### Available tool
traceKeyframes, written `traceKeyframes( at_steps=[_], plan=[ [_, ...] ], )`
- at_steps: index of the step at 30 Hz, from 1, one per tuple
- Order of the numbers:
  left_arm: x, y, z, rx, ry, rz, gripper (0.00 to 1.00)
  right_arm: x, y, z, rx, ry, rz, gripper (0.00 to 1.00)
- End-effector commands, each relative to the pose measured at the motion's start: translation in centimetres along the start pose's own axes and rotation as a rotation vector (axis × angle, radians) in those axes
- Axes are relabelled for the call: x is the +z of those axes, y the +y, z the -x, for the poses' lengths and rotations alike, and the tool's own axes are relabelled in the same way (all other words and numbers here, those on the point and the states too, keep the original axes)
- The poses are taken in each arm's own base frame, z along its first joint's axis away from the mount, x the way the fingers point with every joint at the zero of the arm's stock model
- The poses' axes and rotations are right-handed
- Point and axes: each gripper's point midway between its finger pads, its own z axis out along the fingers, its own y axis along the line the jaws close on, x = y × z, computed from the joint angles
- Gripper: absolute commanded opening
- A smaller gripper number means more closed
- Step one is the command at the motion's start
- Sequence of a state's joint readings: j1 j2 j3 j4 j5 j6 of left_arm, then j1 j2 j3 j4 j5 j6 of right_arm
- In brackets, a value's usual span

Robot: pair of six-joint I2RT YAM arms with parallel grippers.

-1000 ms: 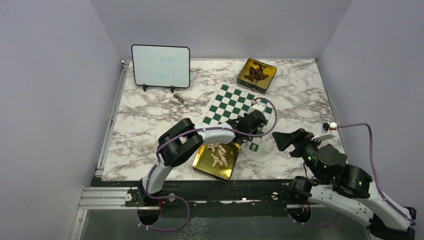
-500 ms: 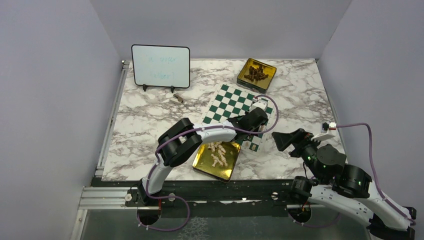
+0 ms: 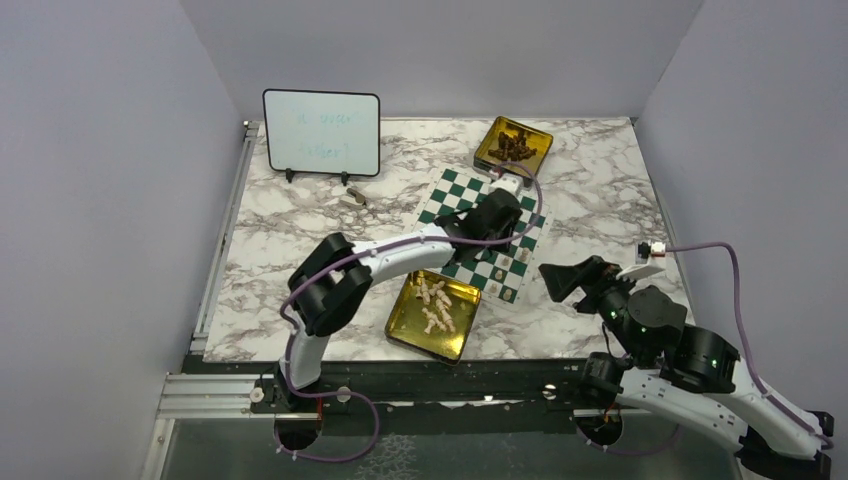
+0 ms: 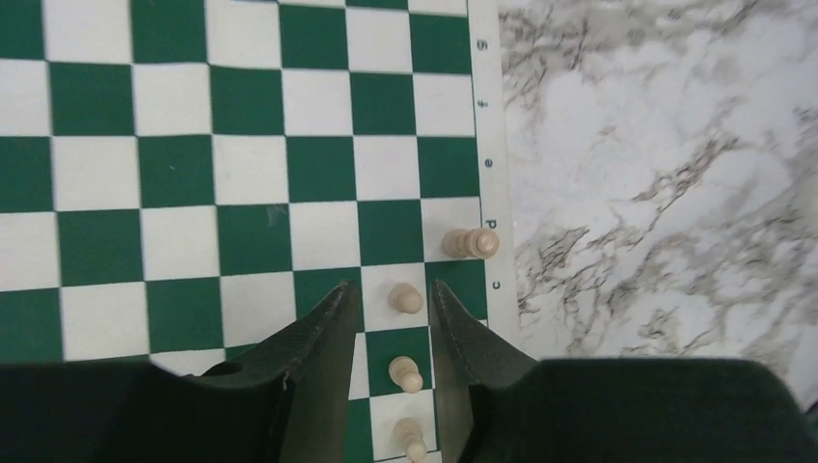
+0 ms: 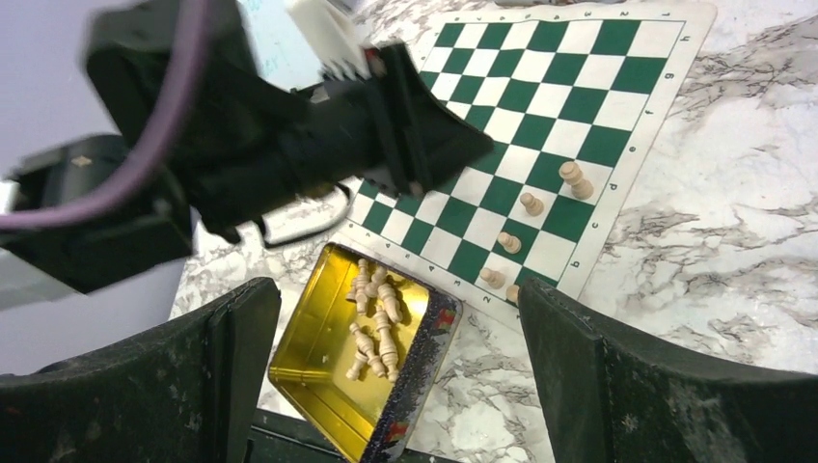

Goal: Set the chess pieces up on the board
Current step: Place the chess piece on the chessboard, then pick up the chess piece from the storage box.

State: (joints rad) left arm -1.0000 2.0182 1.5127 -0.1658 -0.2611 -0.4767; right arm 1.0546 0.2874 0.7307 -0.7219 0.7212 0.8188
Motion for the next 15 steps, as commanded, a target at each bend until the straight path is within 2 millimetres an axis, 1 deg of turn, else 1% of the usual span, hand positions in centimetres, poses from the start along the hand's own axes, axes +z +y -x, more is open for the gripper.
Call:
traceKeyframes(
  at_steps=[1, 4, 6, 11, 13, 14, 15],
  plan=[
    [-3.8, 1.2, 5.0, -0.136, -0.044, -0.108, 0.36, 0.8, 1.3, -0.9, -0.034, 0.028, 0.035, 0.98],
    [-5.5, 3.6, 6.3, -0.223, -0.035, -0.157, 0.4, 1.5, 2.1, -1.7, -0.074, 0.064, 0.043, 0.95],
    [-6.9, 5.6, 7.1, -0.26, -0.035, -0.181, 0.45, 2.0, 2.8, -2.5, -0.106, 0.095, 0.057, 0.91],
    [-10.9, 10.6, 8.2, -0.345, -0.046, -0.212, 0.58, 3.5, 4.6, -5.6, -0.193, 0.212, 0.096, 0.8],
    [-12.6, 12.5, 8.4, -0.368, -0.064, -0.203, 0.64, 4.2, 5.3, -7.2, -0.229, 0.265, 0.107, 0.73],
    [-13.5, 13.3, 8.3, -0.374, -0.073, -0.195, 0.68, 4.6, 5.6, -7.9, -0.242, 0.292, 0.114, 0.7],
    [-14.3, 14.4, 8.2, -0.38, -0.082, -0.179, 0.71, 5.0, 5.9, -8.7, -0.251, 0.315, 0.116, 0.67]
  ],
)
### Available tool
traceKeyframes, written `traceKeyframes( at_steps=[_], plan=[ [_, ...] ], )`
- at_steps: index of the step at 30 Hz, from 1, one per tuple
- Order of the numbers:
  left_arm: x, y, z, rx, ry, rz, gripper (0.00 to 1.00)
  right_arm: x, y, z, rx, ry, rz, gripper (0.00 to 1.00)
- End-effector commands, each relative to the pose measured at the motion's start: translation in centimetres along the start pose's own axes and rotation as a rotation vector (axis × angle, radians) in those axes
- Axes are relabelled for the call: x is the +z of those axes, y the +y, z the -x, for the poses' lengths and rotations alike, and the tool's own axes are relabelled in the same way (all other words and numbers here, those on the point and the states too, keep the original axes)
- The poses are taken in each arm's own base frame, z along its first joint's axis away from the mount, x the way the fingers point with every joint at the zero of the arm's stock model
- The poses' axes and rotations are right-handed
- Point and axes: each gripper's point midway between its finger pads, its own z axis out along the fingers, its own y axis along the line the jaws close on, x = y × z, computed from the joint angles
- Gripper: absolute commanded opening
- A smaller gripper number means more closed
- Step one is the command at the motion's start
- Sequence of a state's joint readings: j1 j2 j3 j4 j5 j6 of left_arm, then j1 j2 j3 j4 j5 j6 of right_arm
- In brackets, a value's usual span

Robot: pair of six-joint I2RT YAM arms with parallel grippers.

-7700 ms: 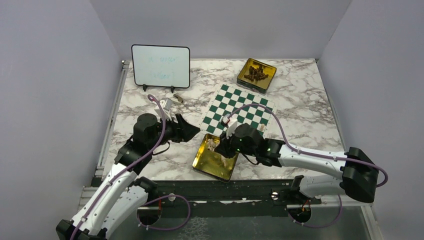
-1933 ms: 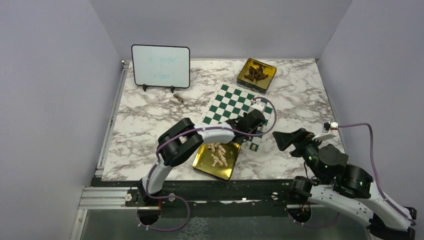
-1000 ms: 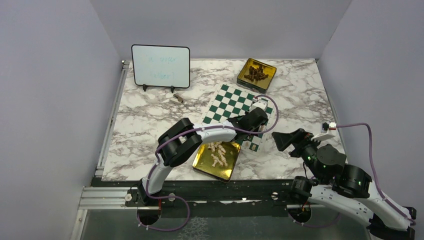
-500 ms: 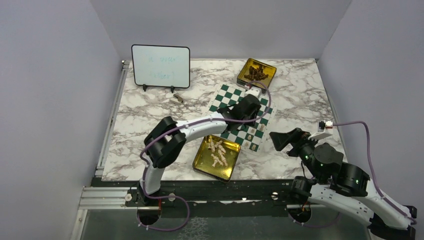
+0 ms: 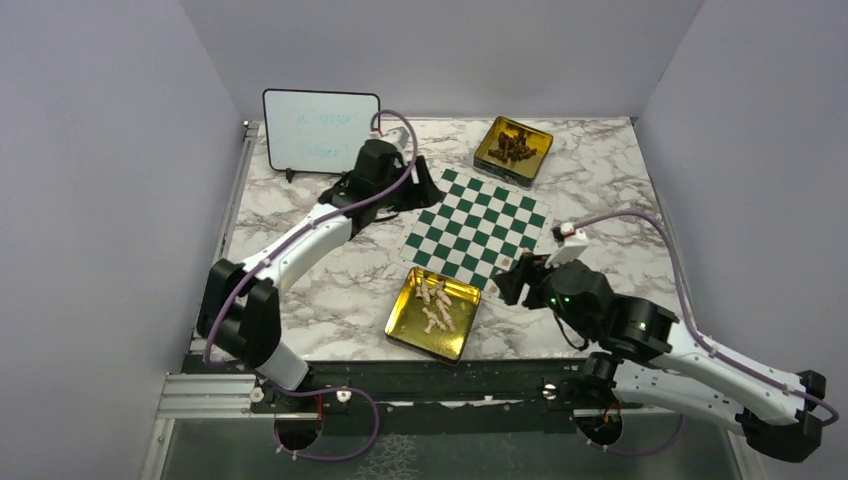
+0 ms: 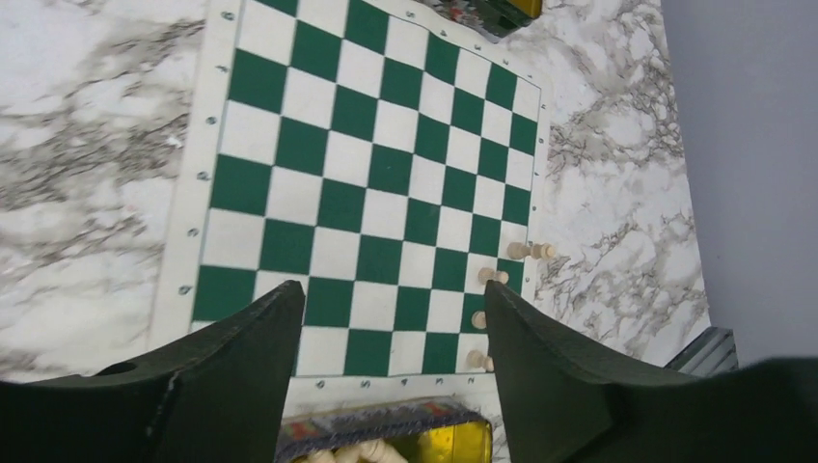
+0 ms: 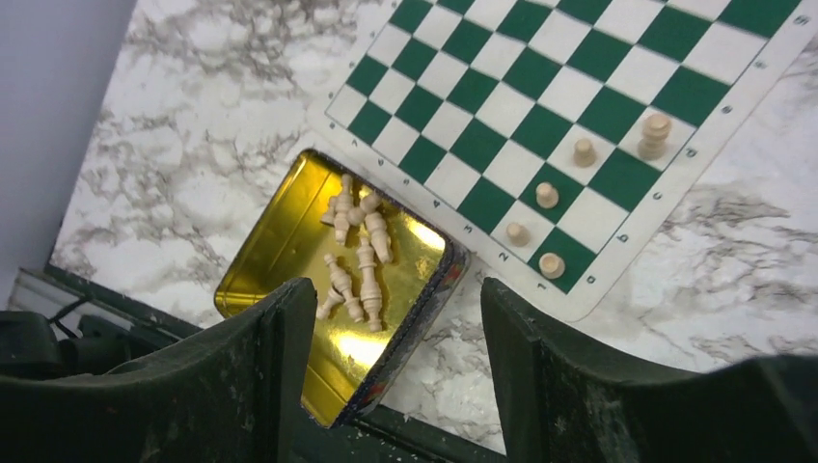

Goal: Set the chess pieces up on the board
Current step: Pick up the chess piece from the storage box.

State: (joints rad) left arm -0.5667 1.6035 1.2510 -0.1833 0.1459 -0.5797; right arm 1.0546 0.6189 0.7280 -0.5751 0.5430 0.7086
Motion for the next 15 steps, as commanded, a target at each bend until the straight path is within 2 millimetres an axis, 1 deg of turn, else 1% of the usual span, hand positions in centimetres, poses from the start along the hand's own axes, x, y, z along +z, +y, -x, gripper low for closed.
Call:
traceKeyframes(
  at_steps=[1, 4, 8, 10, 11, 13, 15],
  plan=[
    [-5.2, 0.9, 0.6, -0.024, 0.002, -0.065, 0.73, 1.8, 3.4, -1.8, -0.041, 0.094, 0.102, 0.63],
    [-7.0, 3.2, -0.5, 0.012, 0.003, -0.008, 0.78, 3.4, 4.5, -3.2, -0.007, 0.14, 0.099, 0.53],
    [-9.2, 6.3, -2.4, 0.068, 0.001, 0.106, 0.79, 5.6, 5.7, -4.9, 0.069, 0.176, 0.088, 0.44],
    [-10.8, 7.1, -2.8, 0.104, -0.025, 0.145, 0.79, 6.8, 6.7, -5.7, 0.07, 0.194, 0.112, 0.44],
    [-11.5, 7.6, -3.1, 0.117, -0.037, 0.166, 0.79, 7.3, 7.0, -6.2, 0.044, 0.209, 0.12, 0.44],
    [-12.7, 8.8, -3.4, 0.141, -0.069, 0.22, 0.79, 8.6, 7.1, -7.3, -0.02, 0.249, 0.095, 0.43],
    [-14.2, 9.3, -3.1, 0.163, -0.122, 0.254, 0.78, 9.8, 6.9, -8.1, -0.071, 0.278, 0.052, 0.41]
  ],
)
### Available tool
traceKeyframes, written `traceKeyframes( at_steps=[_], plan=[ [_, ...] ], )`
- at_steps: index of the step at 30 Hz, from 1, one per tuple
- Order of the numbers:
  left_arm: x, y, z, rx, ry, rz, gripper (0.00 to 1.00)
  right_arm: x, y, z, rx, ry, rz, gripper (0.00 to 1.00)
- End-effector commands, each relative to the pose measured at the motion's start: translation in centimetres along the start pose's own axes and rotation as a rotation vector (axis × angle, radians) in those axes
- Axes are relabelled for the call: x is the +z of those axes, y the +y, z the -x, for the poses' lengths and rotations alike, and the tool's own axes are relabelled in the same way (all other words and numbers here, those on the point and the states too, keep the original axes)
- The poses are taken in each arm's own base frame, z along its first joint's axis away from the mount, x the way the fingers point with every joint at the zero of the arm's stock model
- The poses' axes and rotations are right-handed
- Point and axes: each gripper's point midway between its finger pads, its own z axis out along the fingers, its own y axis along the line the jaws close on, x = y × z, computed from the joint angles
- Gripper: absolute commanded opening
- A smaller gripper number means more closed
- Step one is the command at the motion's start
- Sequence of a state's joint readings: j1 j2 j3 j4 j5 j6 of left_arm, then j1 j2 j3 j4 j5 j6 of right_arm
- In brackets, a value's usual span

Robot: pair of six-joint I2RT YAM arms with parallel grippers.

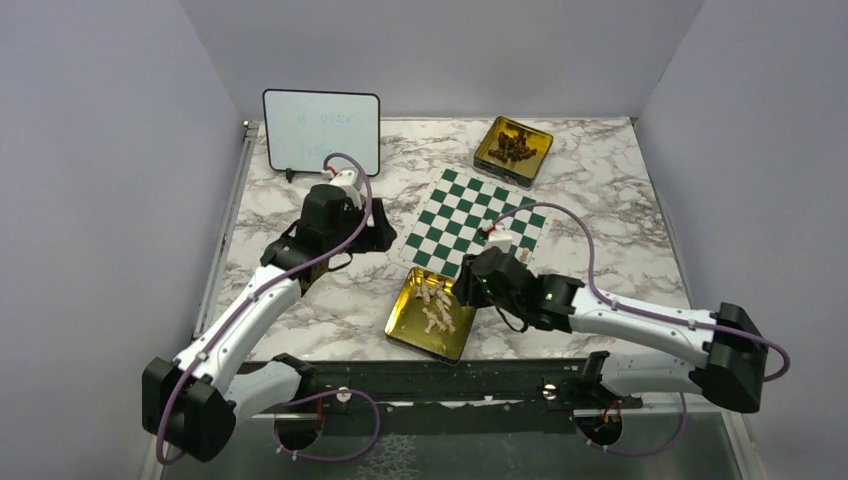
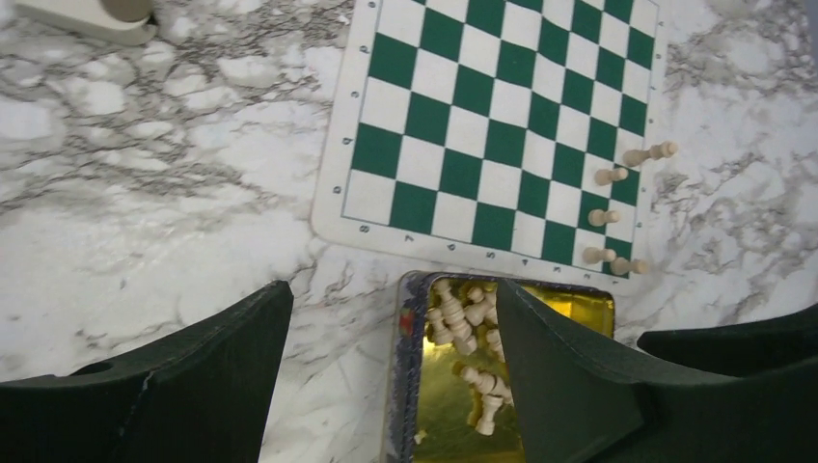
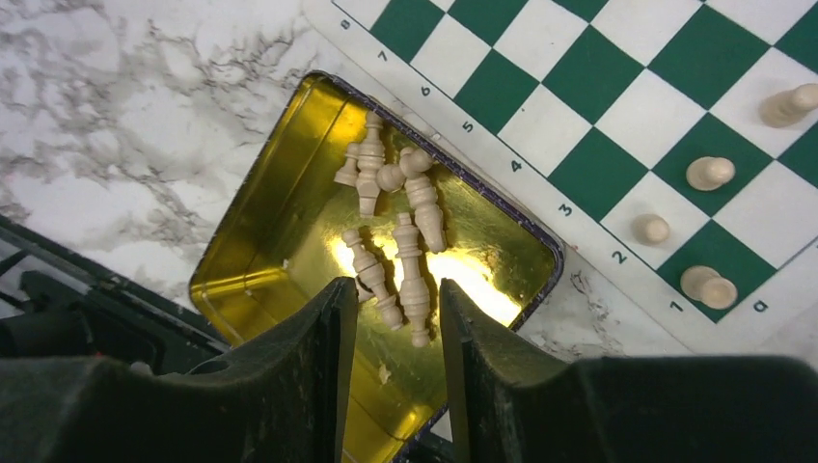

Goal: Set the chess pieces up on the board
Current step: Pick up the chess piece from the storage box.

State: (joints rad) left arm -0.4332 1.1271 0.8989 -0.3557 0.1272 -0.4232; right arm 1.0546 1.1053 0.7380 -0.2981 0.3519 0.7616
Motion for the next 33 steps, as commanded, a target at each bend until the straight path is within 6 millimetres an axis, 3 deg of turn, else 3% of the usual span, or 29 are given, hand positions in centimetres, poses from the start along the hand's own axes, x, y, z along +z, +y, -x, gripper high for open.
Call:
traceKeyframes(
  at_steps=[1, 6, 12, 33],
  plan=[
    [-3.2, 3.0, 0.9, 0.088, -0.12, 0.144, 0.78, 2.7, 2.1, 0.0, -0.068, 0.031, 0.011, 0.4],
    [-5.6, 4.1, 2.8, 0.107, -0.24, 0.217, 0.77, 5.5, 2.9, -0.5, -0.146, 0.051, 0.006, 0.38],
    [-6.8, 4.1, 3.3, 0.101, -0.291, 0.221, 0.77, 8.1, 1.2, -1.8, -0.222, 0.102, -0.115, 0.35],
    [-6.6, 4.2, 3.2, 0.102, -0.294, 0.22, 0.77, 8.9, -1.3, -6.6, -0.34, 0.264, -0.132, 0.29]
  ],
)
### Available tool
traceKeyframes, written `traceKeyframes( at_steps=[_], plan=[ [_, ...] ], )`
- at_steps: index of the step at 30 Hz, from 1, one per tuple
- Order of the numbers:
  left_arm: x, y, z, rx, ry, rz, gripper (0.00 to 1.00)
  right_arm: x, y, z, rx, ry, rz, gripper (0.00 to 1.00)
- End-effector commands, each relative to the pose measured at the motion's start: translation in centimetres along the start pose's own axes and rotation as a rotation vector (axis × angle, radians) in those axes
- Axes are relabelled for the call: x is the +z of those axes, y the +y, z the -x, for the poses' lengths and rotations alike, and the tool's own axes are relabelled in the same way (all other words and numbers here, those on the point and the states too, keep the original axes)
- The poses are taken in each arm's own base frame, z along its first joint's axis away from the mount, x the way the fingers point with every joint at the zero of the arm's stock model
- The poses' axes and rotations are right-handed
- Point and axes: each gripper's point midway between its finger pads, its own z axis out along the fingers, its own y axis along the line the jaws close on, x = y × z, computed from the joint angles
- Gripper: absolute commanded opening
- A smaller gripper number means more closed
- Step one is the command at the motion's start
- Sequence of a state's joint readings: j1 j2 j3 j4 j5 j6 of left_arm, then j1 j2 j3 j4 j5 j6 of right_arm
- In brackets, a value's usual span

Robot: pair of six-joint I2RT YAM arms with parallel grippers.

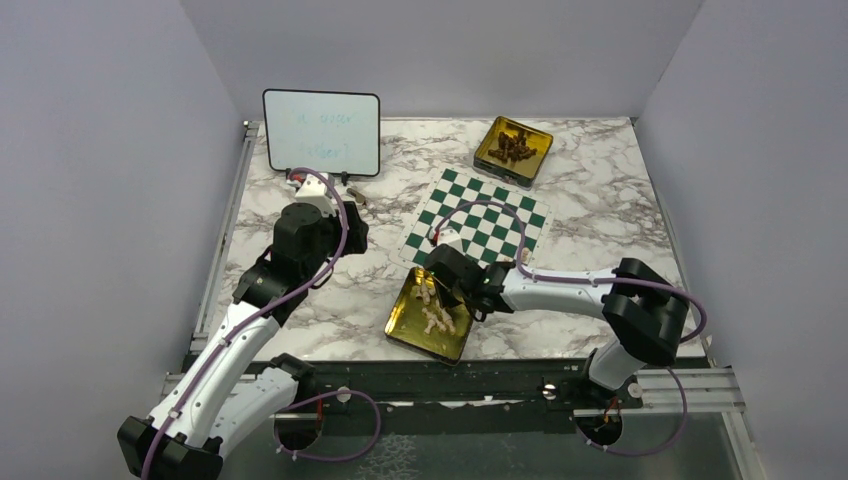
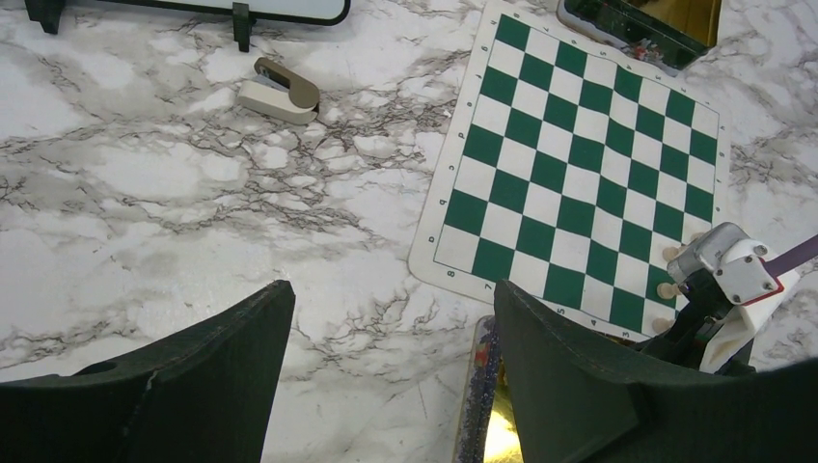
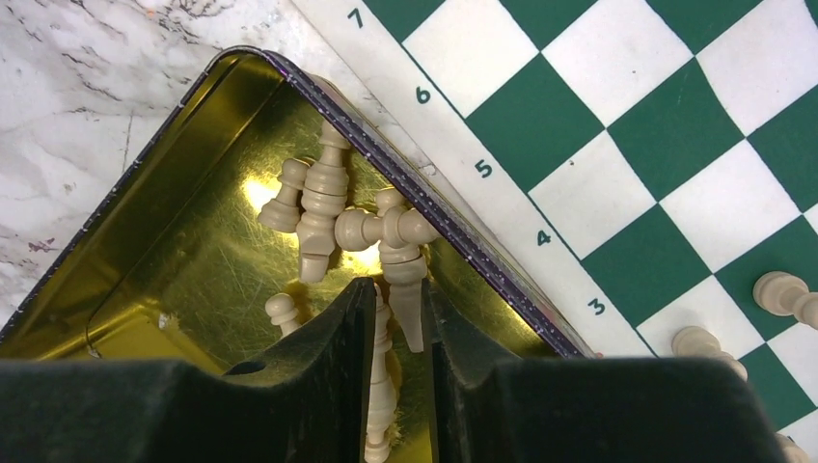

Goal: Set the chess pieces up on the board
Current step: Pick up the chess piece from the storage box.

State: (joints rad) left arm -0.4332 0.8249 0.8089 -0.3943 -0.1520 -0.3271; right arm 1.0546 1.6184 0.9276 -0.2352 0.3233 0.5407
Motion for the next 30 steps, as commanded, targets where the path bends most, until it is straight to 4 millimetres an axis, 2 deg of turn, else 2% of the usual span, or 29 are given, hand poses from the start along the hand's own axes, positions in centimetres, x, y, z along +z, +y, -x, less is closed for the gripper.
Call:
traceKeyframes(
  at_steps=[1, 10, 14, 17, 21, 25, 30],
  plan=[
    [0.1, 0.6, 0.4, 0.009, -0.029, 0.025, 0.77, 0.2, -0.4, -1.8, -0.04, 0.054, 0.0, 0.29],
    [0.3, 0.3, 0.3, 0.018, -0.024, 0.005, 0.74, 1.0, -1.0, -3.3, -0.062, 0.1, -0.029, 0.29],
    [0.2, 0.0, 0.3, 0.02, -0.034, -0.011, 0.74, 0.9, -0.9, -3.1, -0.07, 0.096, -0.024, 0.28],
    [0.2, -0.5, 0.3, 0.028, -0.046, -0.045, 0.74, 0.6, -0.7, -2.6, -0.08, 0.083, -0.013, 0.23],
    [-0.1, -1.8, 0.5, 0.046, -0.075, -0.131, 0.73, -0.9, -0.3, -0.9, -0.086, 0.043, 0.018, 0.19],
    [-1.0, -4.3, 0.7, 0.054, -0.134, -0.293, 0.71, -3.4, 0.3, 1.2, -0.096, -0.018, 0.072, 0.18],
    [-2.8, -6.9, 1.0, 0.09, -0.211, -0.476, 0.68, -6.0, 1.2, 2.3, -0.119, -0.048, 0.164, 0.17]
  ],
)
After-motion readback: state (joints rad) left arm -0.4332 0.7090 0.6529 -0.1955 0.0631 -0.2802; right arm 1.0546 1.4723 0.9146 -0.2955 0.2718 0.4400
